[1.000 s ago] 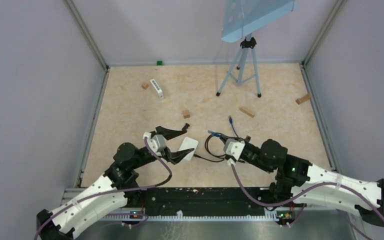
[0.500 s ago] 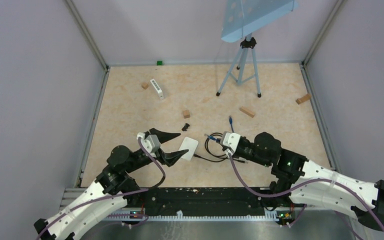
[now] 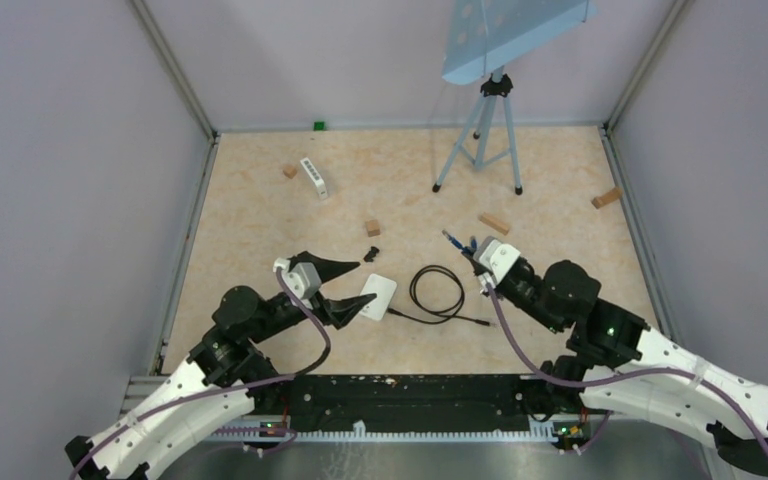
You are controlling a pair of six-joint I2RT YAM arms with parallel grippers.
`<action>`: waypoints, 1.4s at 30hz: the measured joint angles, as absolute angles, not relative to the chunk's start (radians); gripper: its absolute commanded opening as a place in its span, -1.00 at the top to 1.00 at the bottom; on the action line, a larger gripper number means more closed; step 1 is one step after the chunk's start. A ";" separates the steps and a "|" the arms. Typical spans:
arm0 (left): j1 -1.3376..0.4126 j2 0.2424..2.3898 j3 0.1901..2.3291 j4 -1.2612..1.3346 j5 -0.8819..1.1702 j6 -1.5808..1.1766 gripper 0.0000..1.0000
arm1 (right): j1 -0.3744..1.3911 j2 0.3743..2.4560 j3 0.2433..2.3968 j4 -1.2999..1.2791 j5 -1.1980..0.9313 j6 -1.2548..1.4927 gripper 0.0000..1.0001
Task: Insert the plug into the switch port
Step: Insert the connector into the switch port.
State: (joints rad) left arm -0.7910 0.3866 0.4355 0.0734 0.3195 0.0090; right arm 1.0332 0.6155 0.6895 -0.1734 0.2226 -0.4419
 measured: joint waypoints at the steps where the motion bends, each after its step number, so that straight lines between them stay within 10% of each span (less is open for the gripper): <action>1: -0.791 0.391 0.439 0.074 0.320 0.009 -0.42 | 1.029 0.603 0.690 -0.173 0.234 -0.437 1.00; 42: -0.791 0.303 0.442 0.174 0.506 -0.035 -0.35 | 1.024 0.444 0.843 -0.033 -0.094 -0.245 1.00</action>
State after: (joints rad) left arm -0.7910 0.3035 0.4419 0.1741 0.5056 -0.0353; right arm 1.0245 0.4438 0.8429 -0.0326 -0.0937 -0.2451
